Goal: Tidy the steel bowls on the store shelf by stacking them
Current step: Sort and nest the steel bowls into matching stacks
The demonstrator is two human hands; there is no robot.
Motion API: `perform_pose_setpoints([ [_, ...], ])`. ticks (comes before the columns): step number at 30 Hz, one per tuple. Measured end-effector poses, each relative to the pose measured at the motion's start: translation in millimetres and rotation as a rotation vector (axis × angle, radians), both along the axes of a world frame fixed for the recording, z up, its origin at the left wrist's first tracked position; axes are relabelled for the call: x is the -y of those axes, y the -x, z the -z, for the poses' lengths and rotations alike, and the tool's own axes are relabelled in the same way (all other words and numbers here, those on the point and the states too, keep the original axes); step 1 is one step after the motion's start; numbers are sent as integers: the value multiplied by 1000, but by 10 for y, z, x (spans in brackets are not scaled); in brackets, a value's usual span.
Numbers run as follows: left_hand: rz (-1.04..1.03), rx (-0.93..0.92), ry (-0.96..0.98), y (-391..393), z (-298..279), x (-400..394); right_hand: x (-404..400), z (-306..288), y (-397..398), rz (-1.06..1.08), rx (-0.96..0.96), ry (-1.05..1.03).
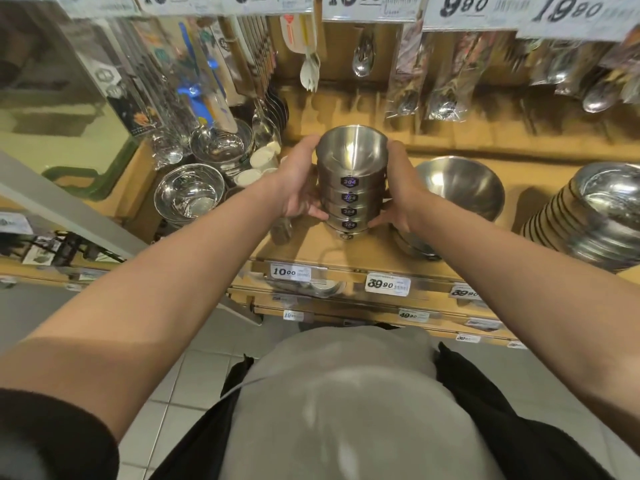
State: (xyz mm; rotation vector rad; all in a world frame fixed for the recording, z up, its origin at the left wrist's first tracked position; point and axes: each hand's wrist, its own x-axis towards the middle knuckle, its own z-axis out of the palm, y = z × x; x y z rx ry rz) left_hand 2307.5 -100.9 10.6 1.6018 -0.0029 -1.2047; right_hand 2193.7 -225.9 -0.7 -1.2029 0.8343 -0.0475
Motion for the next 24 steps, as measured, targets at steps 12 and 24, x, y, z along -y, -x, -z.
perform_pose_setpoints([
  [12,-29,24,7,21,-7,-12,-56,-31,28,-1,-35,49],
  [24,-57,4,-38,56,-160,-23,23,-210,2,-70,-79,39],
])
